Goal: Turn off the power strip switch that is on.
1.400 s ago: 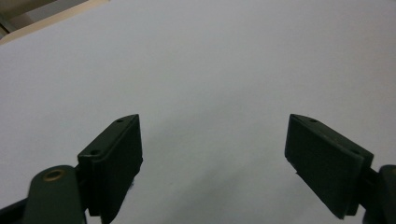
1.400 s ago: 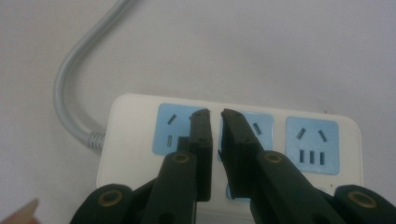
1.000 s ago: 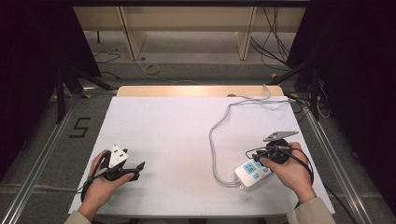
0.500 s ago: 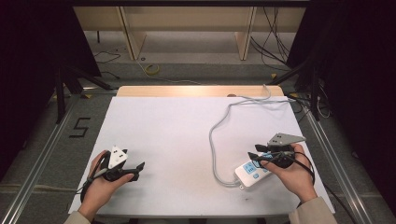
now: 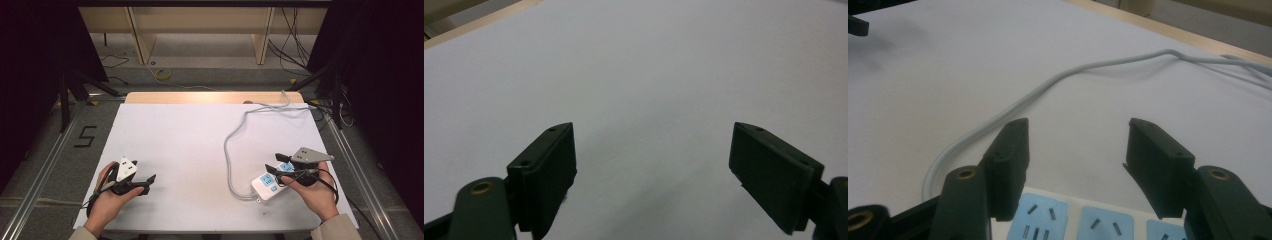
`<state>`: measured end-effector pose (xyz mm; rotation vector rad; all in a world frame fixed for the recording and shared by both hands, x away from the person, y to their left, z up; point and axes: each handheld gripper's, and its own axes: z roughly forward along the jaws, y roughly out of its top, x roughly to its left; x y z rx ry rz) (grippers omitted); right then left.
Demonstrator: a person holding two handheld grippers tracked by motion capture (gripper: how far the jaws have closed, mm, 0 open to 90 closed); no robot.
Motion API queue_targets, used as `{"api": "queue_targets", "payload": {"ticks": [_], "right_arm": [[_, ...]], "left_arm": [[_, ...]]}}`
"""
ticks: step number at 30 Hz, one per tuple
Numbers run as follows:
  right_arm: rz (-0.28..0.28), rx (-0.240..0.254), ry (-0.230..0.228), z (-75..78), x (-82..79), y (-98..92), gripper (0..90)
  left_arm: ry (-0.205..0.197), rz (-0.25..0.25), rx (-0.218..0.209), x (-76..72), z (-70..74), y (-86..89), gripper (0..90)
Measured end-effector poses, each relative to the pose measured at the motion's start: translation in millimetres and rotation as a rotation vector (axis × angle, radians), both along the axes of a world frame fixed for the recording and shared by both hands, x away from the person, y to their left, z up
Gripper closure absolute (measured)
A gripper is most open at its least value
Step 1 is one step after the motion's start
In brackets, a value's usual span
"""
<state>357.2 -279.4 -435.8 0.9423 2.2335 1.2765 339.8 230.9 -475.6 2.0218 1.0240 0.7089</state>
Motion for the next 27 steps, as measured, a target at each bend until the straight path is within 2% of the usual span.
{"api": "queue_targets", "payload": {"ticks": [5, 11, 18, 27], "right_arm": [[0.005, 0.028, -0.033, -4.8, -7.5, -1.3, 37.7], [0.010, 0.055, -0.049, -11.1, -13.0, -2.7, 33.3], [0.021, 0.052, -0.054, -15.8, -16.2, -1.4, 31.4], [0.000, 0.064, -0.062, -17.7, -17.3, -2.7, 31.4]], "left_arm": [[0.004, -0.008, 0.002, -0.8, 0.1, -1.2, 18.7], [0.006, -0.012, -0.001, -1.2, -0.1, -1.8, 18.5], [0.009, -0.013, -0.005, -3.1, 0.2, -2.5, 18.5], [0.014, -0.010, -0.007, -2.9, -0.7, -3.7, 18.5]]}}
